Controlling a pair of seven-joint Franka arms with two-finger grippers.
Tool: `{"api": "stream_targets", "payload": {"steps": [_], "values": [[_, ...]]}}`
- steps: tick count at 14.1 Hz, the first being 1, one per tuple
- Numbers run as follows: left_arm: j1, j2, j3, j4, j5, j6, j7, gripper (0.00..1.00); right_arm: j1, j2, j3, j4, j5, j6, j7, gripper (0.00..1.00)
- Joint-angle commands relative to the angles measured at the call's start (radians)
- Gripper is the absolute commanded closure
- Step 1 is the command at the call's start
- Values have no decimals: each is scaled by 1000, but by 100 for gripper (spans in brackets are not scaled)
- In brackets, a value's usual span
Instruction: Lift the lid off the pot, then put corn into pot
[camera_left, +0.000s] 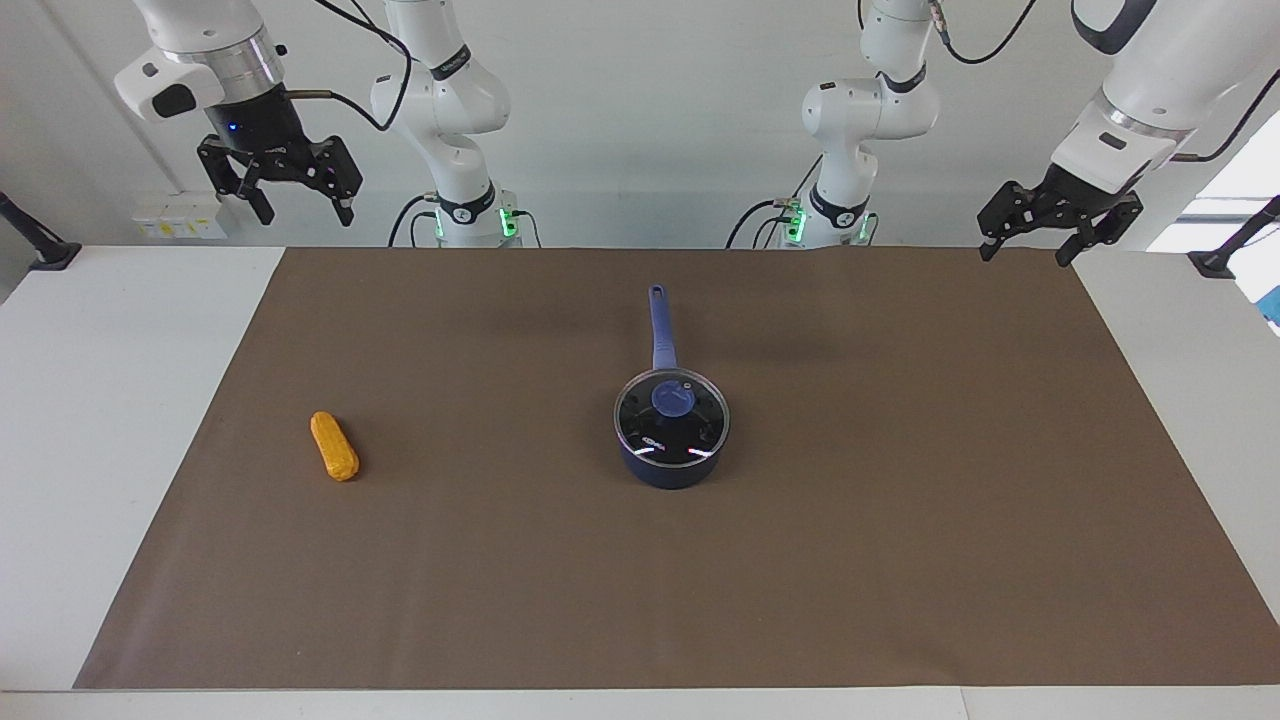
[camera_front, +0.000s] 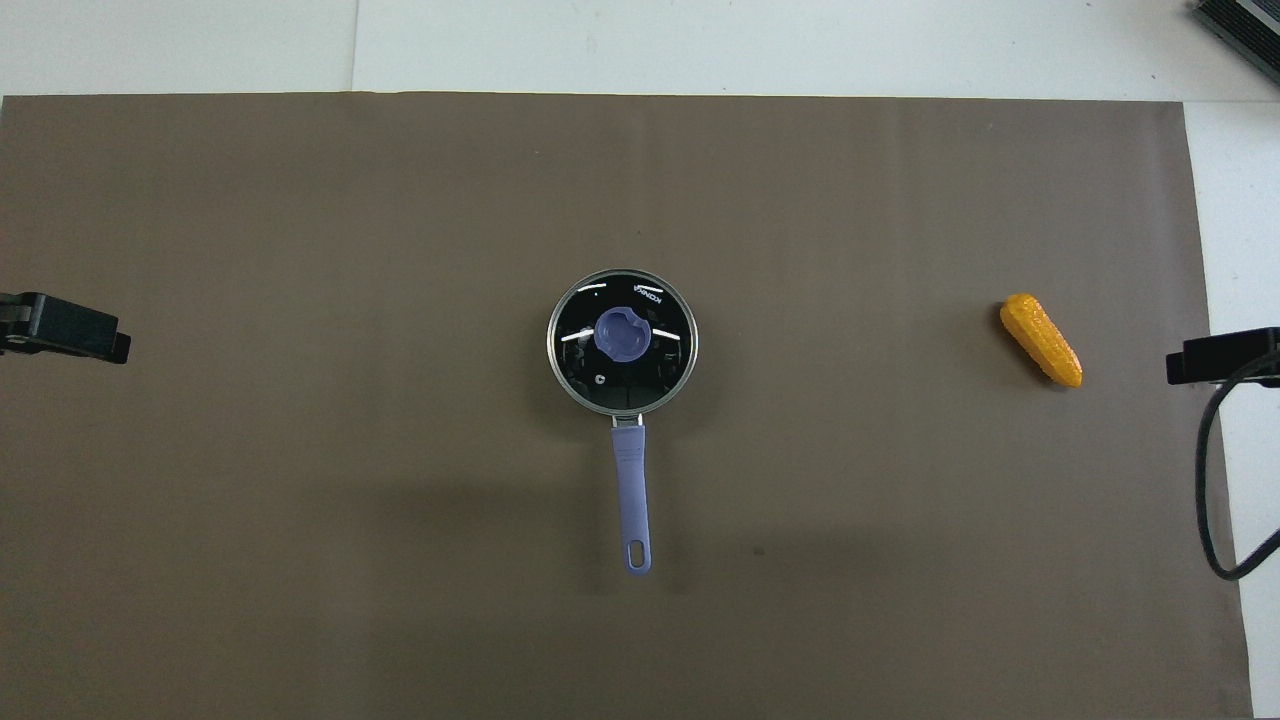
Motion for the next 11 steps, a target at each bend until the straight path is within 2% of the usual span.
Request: {"api": "stream_targets", "payload": {"steps": [1, 11], "values": [[-61, 19, 8, 16, 13, 26, -49, 0, -5, -10, -1, -9, 17, -7, -20, 0], [-253, 93, 6, 8, 13, 119, -275, 0, -5, -10, -1, -9, 20, -7, -19, 0]]}}
